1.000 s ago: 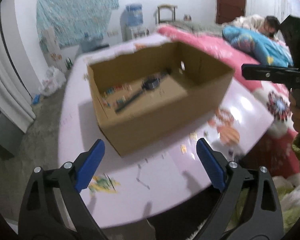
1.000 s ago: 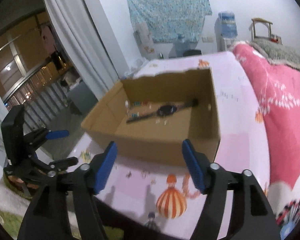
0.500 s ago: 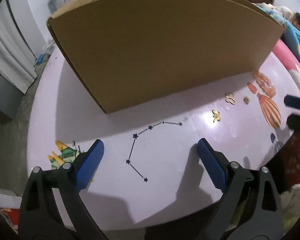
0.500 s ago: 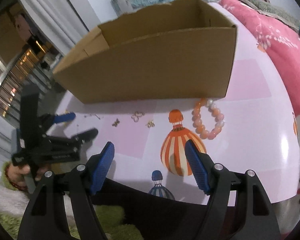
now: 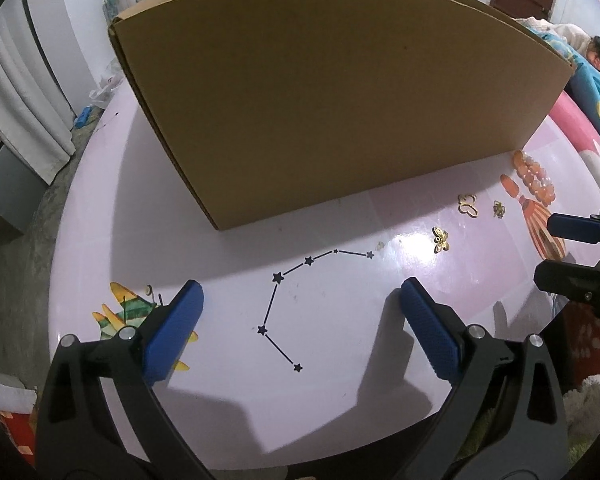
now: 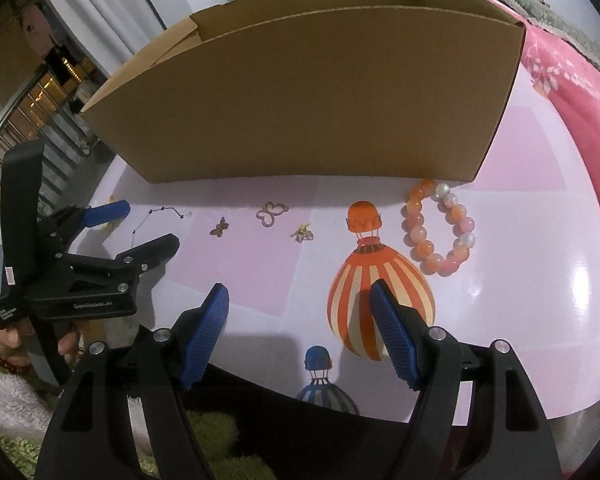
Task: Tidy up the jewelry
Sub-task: 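Withdraw the left gripper from the box toward the gold butterfly charm, then close the left gripper on the gold butterfly charm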
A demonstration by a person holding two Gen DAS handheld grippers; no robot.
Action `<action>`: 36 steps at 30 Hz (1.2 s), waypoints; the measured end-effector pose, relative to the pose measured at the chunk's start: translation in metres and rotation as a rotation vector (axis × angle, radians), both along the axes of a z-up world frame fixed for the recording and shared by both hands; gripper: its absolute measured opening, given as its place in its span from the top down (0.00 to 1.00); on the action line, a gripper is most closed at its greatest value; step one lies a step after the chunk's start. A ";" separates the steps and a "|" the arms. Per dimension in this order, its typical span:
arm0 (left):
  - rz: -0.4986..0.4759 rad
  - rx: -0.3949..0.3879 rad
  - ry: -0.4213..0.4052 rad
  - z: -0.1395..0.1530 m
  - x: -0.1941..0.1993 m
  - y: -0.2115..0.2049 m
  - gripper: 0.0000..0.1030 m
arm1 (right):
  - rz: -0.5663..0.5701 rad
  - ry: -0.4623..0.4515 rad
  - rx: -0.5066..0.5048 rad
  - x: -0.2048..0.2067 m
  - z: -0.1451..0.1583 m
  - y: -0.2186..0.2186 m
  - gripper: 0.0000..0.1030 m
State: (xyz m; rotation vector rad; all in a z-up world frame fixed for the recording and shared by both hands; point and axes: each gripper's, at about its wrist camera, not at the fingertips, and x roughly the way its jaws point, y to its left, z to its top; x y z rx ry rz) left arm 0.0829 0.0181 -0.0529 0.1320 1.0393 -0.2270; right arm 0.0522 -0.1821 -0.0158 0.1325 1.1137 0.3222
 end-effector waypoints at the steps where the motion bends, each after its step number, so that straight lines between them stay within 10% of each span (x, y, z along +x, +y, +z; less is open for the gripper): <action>1: -0.002 0.000 0.004 0.001 0.001 0.000 0.07 | 0.000 0.002 0.001 0.001 -0.001 0.000 0.31; 22: -0.073 -0.005 -0.080 0.010 -0.016 0.003 0.07 | -0.008 -0.023 0.081 0.002 0.000 -0.013 0.31; 26: -0.142 -0.105 -0.130 0.027 -0.022 -0.005 0.09 | -0.014 -0.043 0.097 0.003 0.002 -0.015 0.31; 36: -0.323 -0.119 -0.097 0.032 -0.025 -0.044 0.58 | -0.016 -0.090 0.090 0.008 0.010 -0.021 0.32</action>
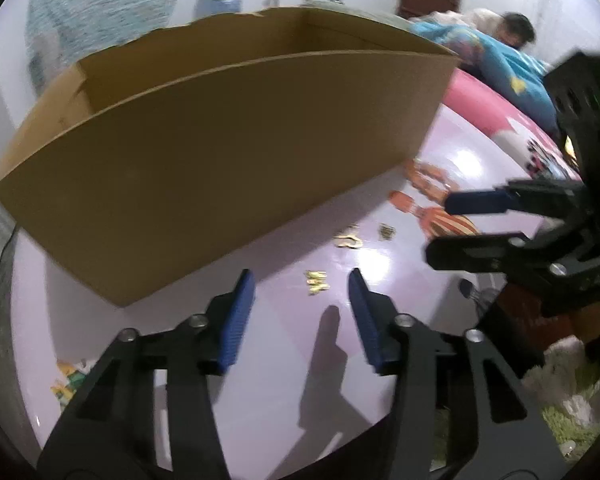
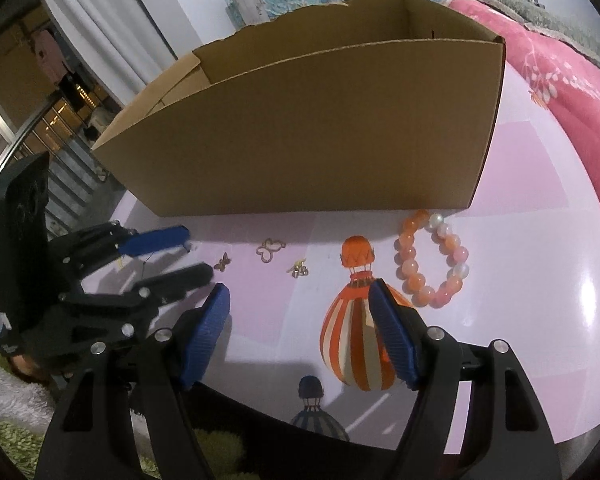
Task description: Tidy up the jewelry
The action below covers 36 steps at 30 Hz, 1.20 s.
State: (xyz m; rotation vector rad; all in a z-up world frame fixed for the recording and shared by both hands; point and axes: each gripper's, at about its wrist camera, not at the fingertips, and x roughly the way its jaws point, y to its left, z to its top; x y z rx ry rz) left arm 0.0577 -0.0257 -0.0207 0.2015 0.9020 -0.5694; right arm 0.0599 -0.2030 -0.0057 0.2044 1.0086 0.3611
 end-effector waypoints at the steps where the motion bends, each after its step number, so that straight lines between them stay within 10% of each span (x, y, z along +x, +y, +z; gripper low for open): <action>1: -0.015 0.007 0.000 -0.001 -0.002 -0.004 0.60 | 0.002 0.000 -0.001 0.002 0.000 0.002 0.33; 11: -0.030 0.078 0.013 -0.014 0.014 -0.015 0.87 | 0.009 -0.009 -0.002 0.002 -0.003 0.005 0.34; 36: -0.004 0.106 -0.013 -0.011 0.014 -0.008 0.94 | 0.008 -0.043 -0.007 -0.010 0.007 0.005 0.35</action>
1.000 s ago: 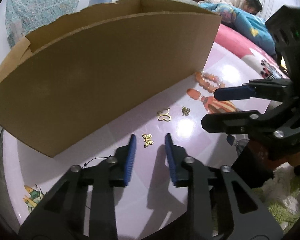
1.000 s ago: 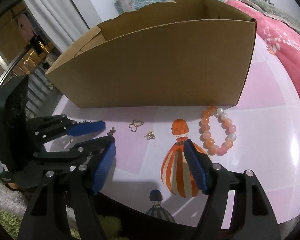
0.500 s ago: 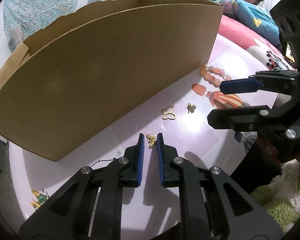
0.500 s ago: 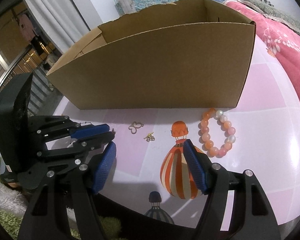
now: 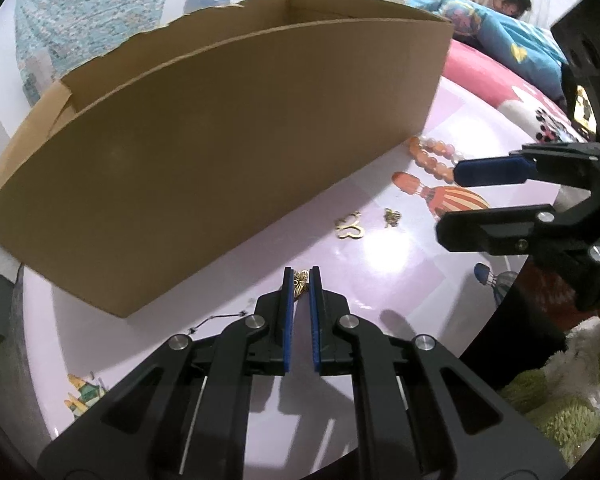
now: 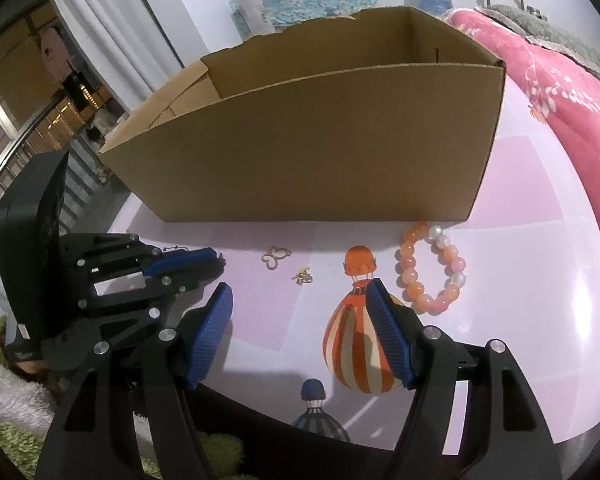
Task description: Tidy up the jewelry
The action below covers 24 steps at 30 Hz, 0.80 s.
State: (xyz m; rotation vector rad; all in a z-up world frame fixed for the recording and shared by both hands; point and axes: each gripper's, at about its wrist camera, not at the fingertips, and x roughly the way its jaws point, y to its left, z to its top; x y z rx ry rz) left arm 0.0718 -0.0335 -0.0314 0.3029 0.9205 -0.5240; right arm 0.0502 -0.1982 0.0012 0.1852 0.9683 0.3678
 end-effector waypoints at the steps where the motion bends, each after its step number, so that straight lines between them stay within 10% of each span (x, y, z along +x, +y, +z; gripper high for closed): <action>1: 0.012 0.000 -0.001 0.001 0.000 0.005 0.94 | 0.005 -0.002 0.001 0.000 0.000 0.001 0.35; 24: 0.104 -0.015 0.015 -0.005 0.006 0.037 0.94 | 0.148 -0.025 -0.157 0.032 -0.014 0.051 0.66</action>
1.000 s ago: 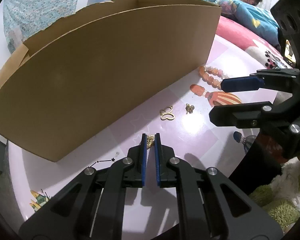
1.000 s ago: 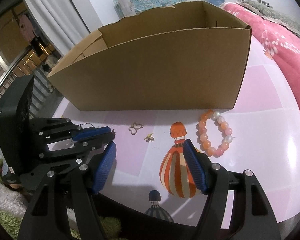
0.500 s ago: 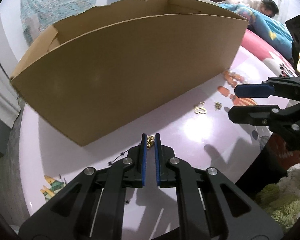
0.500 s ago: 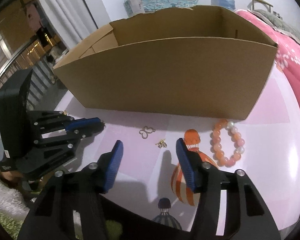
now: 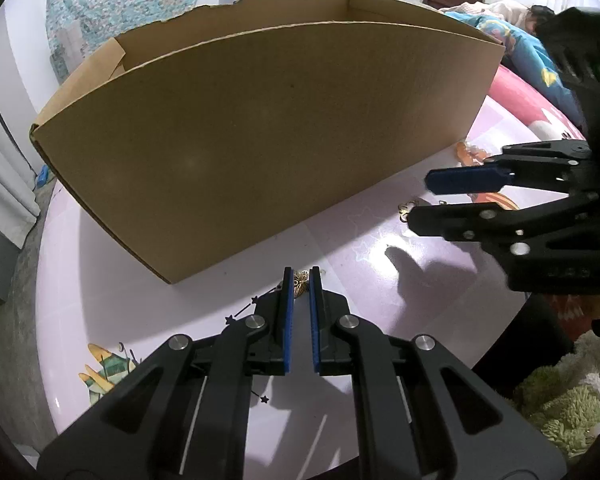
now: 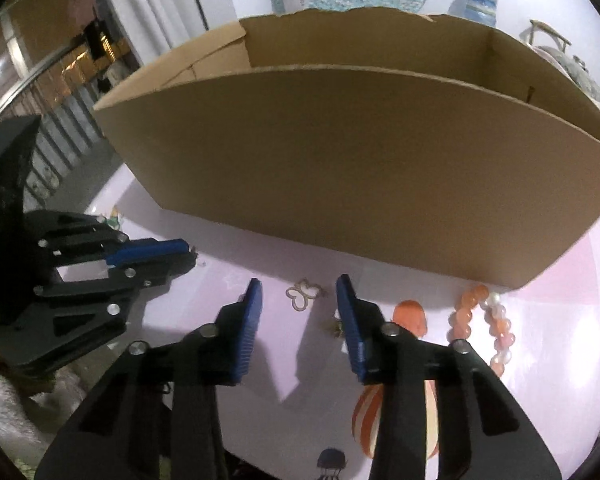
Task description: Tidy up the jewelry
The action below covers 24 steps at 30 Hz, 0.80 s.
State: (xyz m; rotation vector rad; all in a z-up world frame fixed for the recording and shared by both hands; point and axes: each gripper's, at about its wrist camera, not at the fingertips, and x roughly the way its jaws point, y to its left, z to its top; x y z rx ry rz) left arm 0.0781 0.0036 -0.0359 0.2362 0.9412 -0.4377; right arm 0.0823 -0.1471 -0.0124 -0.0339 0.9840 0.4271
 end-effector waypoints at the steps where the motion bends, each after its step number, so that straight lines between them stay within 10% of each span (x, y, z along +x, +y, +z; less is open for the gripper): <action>1: -0.001 0.001 -0.001 0.000 0.000 0.000 0.94 | 0.008 -0.001 -0.016 0.000 -0.001 0.002 0.67; 24: -0.007 -0.003 -0.002 -0.001 -0.001 -0.002 0.94 | 0.202 0.022 -0.102 0.002 0.003 0.017 0.84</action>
